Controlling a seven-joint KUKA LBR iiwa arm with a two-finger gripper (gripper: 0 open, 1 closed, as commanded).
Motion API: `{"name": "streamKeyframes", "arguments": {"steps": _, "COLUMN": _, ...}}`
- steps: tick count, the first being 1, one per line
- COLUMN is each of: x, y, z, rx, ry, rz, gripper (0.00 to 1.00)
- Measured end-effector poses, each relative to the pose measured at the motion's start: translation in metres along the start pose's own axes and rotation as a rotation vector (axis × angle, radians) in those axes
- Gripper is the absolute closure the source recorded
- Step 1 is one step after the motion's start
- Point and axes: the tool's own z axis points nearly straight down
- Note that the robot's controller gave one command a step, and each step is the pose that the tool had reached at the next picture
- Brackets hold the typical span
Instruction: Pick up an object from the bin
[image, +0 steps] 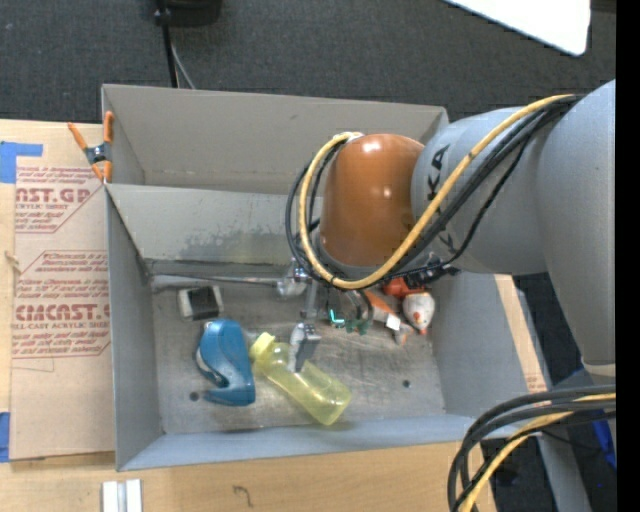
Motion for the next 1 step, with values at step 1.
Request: {"name": "streamKeyframes", "arguments": {"steps": 1, "x": -0.0020, "y": -0.0004, "z": -0.0038, "rx": -0.001, "ry": -0.007, "rz": 0.000, "gripper": 0.00}}
